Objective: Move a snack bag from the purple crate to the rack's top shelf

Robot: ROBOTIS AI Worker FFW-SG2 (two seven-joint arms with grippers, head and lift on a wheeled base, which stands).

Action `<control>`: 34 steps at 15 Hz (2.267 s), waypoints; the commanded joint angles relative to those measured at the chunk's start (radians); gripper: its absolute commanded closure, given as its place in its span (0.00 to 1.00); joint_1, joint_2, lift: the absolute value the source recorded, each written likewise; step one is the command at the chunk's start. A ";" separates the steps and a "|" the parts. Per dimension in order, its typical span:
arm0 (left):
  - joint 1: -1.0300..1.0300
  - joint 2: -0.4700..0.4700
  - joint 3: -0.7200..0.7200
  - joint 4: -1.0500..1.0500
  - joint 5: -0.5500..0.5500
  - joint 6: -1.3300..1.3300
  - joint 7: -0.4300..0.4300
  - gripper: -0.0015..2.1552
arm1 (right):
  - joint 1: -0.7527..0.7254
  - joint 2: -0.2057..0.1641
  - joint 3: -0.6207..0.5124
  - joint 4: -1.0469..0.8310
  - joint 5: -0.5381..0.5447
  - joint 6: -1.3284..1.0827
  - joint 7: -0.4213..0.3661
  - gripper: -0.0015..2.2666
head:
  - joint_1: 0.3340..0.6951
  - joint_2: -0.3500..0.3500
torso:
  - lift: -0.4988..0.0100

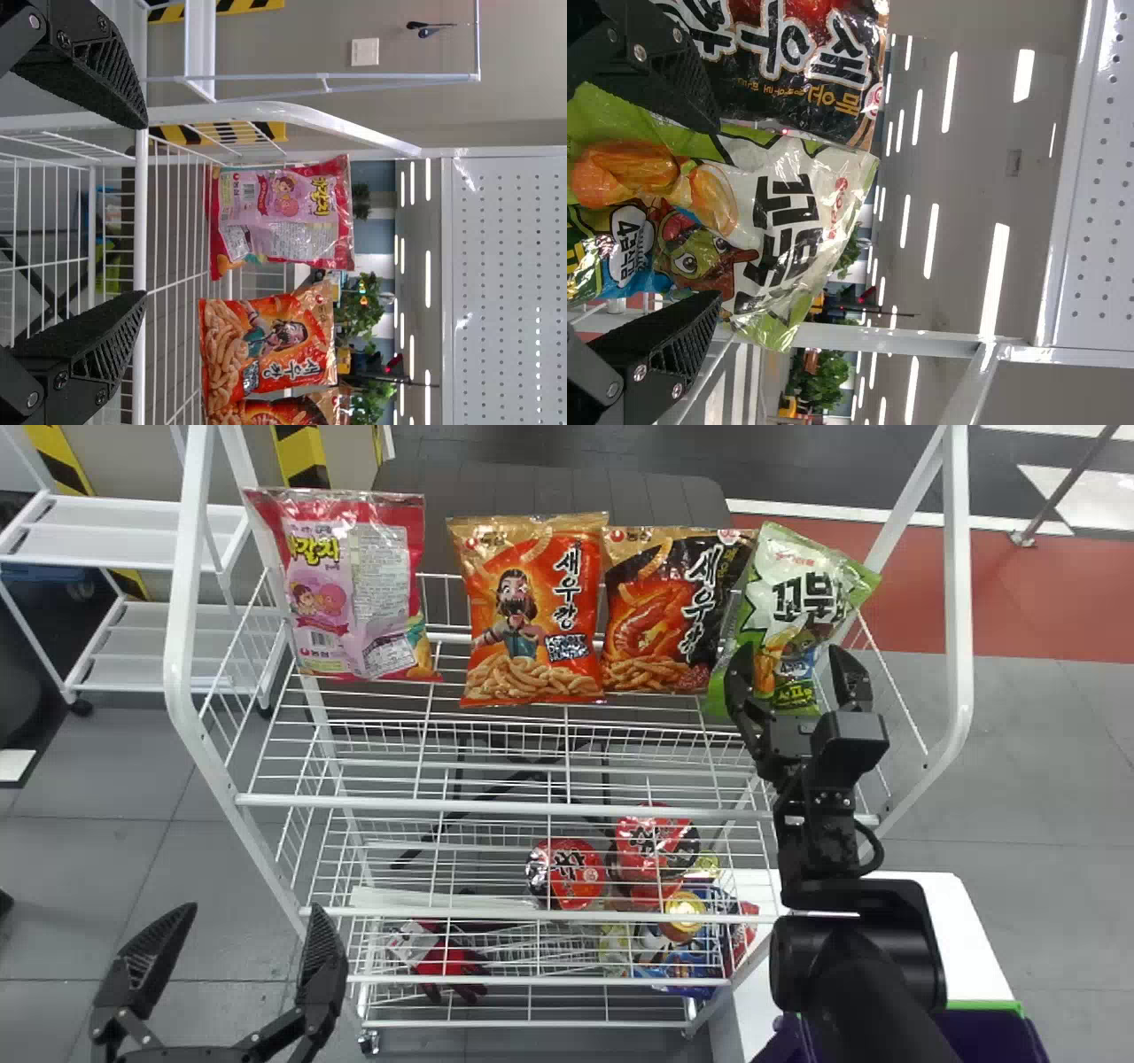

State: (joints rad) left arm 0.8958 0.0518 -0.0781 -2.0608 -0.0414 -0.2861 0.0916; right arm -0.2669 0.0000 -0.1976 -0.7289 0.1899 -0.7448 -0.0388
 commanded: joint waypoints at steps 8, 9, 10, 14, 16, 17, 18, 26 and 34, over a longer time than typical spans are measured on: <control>-0.002 -0.001 0.006 -0.012 0.000 0.009 0.000 0.07 | 0.377 0.001 0.107 -0.761 -0.076 0.437 0.097 0.04 | 1.00 0.38 | 0.98; -0.002 -0.001 0.006 -0.016 0.002 0.009 0.000 0.07 | 0.437 0.001 0.118 -0.854 -0.081 0.447 0.123 0.04 | 1.00 0.40 | 0.98; -0.002 -0.001 0.006 -0.021 0.003 0.009 0.002 0.07 | 0.498 0.001 0.129 -0.943 -0.086 0.459 0.134 0.04 | 1.00 0.41 | 0.98; -0.002 -0.004 0.011 -0.030 0.006 0.003 0.010 0.07 | 0.772 0.001 0.158 -1.251 -0.164 0.578 0.224 0.04 | 1.00 0.47 | 0.98; -0.002 -0.004 0.011 -0.039 0.008 0.006 0.010 0.07 | 0.885 -0.009 0.158 -1.311 -0.201 0.560 0.247 0.04 | 1.00 0.50 | 0.98; -0.002 -0.004 0.011 -0.042 0.008 0.015 0.008 0.07 | 0.937 -0.023 0.158 -1.327 -0.222 0.539 0.260 0.04 | 1.00 0.51 | 0.98; -0.002 -0.004 0.011 -0.044 0.008 0.019 0.010 0.07 | 0.989 -0.035 0.155 -1.339 -0.245 0.505 0.267 0.04 | 1.00 0.52 | 0.98; -0.006 -0.013 0.007 -0.044 0.026 0.022 0.056 0.07 | 1.154 -0.153 0.185 -1.334 -0.336 0.440 0.257 0.04 | 1.00 0.55 | 0.98; 0.000 -0.018 -0.011 -0.050 -0.012 0.043 0.065 0.07 | 1.155 -0.179 0.237 -1.363 -0.345 0.477 0.209 0.04 | 1.00 0.53 | 0.98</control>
State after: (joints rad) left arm 0.8921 0.0343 -0.0906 -2.1093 -0.0509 -0.2446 0.1552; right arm 0.8882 -0.1767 0.0243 -2.0887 -0.1526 -0.2788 0.1701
